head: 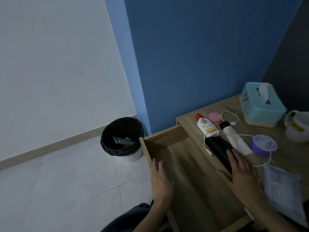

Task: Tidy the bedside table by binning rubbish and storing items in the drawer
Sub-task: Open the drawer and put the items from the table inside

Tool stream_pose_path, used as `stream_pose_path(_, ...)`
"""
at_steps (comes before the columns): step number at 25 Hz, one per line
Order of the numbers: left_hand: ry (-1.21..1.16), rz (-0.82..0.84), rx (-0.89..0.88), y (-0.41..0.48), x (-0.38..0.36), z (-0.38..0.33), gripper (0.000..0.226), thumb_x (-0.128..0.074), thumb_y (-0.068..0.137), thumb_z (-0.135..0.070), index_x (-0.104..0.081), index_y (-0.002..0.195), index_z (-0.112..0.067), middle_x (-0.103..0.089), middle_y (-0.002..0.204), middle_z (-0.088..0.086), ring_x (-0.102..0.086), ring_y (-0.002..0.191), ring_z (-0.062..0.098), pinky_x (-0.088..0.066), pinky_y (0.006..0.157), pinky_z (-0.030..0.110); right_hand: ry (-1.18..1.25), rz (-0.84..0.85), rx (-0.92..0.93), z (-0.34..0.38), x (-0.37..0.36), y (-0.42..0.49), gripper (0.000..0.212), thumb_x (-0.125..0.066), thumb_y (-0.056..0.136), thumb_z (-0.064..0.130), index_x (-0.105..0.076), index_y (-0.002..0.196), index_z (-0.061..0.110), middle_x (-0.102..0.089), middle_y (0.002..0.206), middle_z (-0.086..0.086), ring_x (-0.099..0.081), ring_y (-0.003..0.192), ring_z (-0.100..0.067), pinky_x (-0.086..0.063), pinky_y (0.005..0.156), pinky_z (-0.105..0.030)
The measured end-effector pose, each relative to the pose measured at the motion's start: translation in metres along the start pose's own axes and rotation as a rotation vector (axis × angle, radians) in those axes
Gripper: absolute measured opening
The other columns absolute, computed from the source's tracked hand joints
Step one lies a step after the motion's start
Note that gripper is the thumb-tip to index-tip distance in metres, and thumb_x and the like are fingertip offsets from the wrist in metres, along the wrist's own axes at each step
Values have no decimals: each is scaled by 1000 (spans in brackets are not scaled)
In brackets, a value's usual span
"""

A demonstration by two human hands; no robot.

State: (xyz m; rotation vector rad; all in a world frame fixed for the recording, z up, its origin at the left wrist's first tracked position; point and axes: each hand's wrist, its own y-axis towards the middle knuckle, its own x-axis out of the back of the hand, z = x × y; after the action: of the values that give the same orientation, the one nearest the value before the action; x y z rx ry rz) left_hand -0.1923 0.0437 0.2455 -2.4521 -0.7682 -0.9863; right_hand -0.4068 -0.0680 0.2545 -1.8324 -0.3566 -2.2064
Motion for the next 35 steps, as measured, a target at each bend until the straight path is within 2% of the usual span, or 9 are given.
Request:
stream_pose_path(4, -44, 135, -417, 4, -21, -102, 56, -56, 89, -16, -37, 141, -24, -24, 154, -2, -22, 143, 15, -26, 117, 36, 165, -79, 4, -4, 6, 5, 52, -41, 91, 30, -42, 137, 7, -47, 141, -18, -47, 127, -35, -39, 102, -53)
stream_pose_path(8, 293, 443, -756, 30, -65, -150, 65, -64, 80, -12, -39, 140, -11, -32, 151, 11, -17, 145, 29, -18, 118, 50, 263, -245, -95, -17, 29, 29, 30, -47, 91, 11, -57, 116, -2, -60, 114, -25, -56, 104, -39, -46, 87, -44)
stream_pose_path(11, 640, 527, -816, 51, -82, -161, 71, -66, 80, -20, -34, 143, -14, -28, 154, 7, -11, 146, 26, -11, 115, 55, 144, -99, -184, -35, 30, 63, 30, -55, 86, 5, -58, 114, -5, -60, 111, -32, -53, 103, -44, -44, 85, -45)
stream_pose_path(15, 862, 420, -958, 66, -91, -161, 65, -62, 84, -27, -34, 143, -26, -32, 152, 0, -22, 141, 25, -18, 112, 55, -21, 73, -211, -45, 25, 80, 44, -62, 84, 26, -53, 119, 0, -59, 117, -24, -52, 108, -37, -44, 84, -38)
stream_pose_path(20, 705, 451, -970, 73, -86, -161, 69, -74, 74, -22, -43, 135, -20, -40, 143, 4, -29, 136, 27, -9, 114, 59, 43, 83, -343, -47, 34, 93, 56, -76, 69, 38, -63, 104, -3, -65, 103, -26, -59, 95, -36, -45, 77, -35)
stream_pose_path(24, 567, 433, -961, 71, -80, -160, 71, -78, 68, -20, -44, 130, -14, -49, 137, 9, -36, 133, 30, -14, 115, 49, 288, 56, -438, -50, 45, 92, 34, -63, 85, 20, -63, 102, -10, -67, 100, -30, -63, 94, -38, -39, 69, -32)
stream_pose_path(28, 497, 364, -1028, 70, -73, -163, 64, -76, 69, -19, -45, 125, -8, -55, 127, 14, -42, 122, 34, -22, 113, 47, 385, -188, -459, -56, 66, 79, 26, -53, 89, 9, -61, 105, -10, -64, 108, -32, -60, 100, -42, -45, 83, -41)
stream_pose_path(32, 347, 337, -912, 69, -48, -183, 73, -78, 69, -33, -44, 132, -18, -54, 131, 10, -45, 118, 32, -29, 108, 46, 609, -303, -641, -55, 90, 52, 37, -45, 95, 17, -54, 116, -12, -58, 117, -34, -58, 104, -42, -43, 75, -38)
stream_pose_path(35, 135, 483, -717, 76, -32, -192, 77, -77, 72, -32, -37, 137, -19, -56, 130, 13, -51, 120, 32, -39, 103, 41, 1023, -222, -854, -52, 100, 40, 37, -42, 96, 27, -51, 116, -3, -59, 113, -33, -68, 69, -25, -52, 56, -31)
